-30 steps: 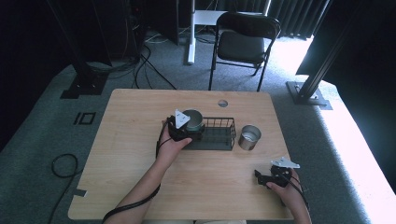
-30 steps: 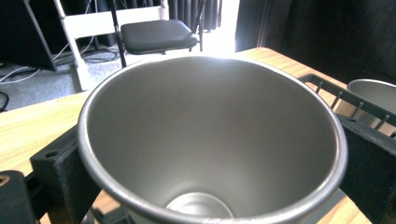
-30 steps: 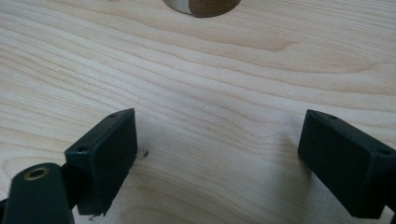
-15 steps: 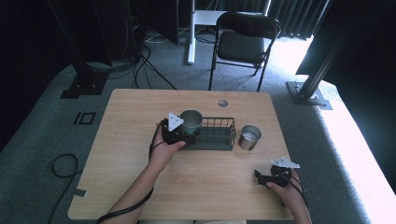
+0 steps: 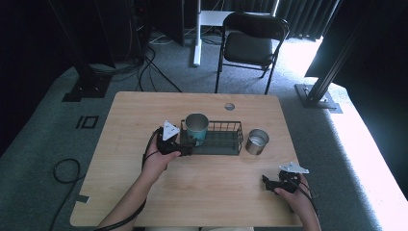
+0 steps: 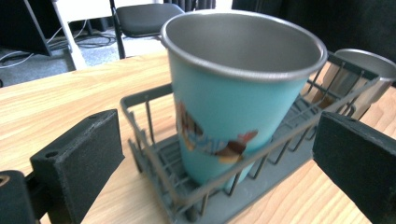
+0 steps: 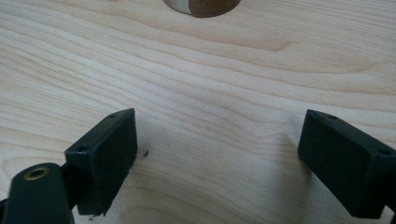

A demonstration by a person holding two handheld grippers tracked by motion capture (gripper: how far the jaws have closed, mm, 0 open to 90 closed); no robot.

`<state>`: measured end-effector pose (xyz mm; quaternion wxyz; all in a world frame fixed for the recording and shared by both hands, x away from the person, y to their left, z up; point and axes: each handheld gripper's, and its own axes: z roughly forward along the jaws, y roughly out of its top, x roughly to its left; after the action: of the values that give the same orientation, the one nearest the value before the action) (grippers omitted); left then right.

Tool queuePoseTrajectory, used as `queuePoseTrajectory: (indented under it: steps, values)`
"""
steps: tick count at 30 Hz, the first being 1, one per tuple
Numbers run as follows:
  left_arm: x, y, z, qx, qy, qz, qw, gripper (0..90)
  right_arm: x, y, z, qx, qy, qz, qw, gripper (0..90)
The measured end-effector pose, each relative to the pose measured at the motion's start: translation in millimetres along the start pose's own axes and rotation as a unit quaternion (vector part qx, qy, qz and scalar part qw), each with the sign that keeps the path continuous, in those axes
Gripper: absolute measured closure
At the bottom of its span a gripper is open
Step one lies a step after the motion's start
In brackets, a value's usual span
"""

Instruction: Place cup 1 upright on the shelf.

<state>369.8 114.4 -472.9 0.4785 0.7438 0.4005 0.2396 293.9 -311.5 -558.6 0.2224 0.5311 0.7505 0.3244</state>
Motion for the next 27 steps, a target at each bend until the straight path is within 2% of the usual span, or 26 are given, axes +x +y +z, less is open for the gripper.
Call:
queuePoseTrajectory:
  steps: [12, 13, 24, 27]
  values:
    - [15.3, -20.1, -14.9, 0.015, 0.008, -0.001, 0.9999, 2.5, -0.1, 0.0, 0.0, 0.0, 0.0, -0.001, 1.0, 11.5]
    - [18.7, -25.6, -19.3, 0.017, 0.011, -0.002, 0.9998, 2.6, -0.1, 0.0, 0.0, 0.0, 0.0, -0.001, 1.0, 11.5]
    - [27.3, -44.2, -39.9, 0.024, 0.018, 0.001, 0.9996, 2.6, -0.1, 0.0, 0.0, 0.0, 0.0, 0.0, 1.0, 11.5]
    - [30.6, -52.9, -44.5, 0.033, 0.021, 0.002, 0.9992, 2.5, -0.1, 0.0, 0.0, 0.0, 0.0, 0.0, 1.0, 11.5]
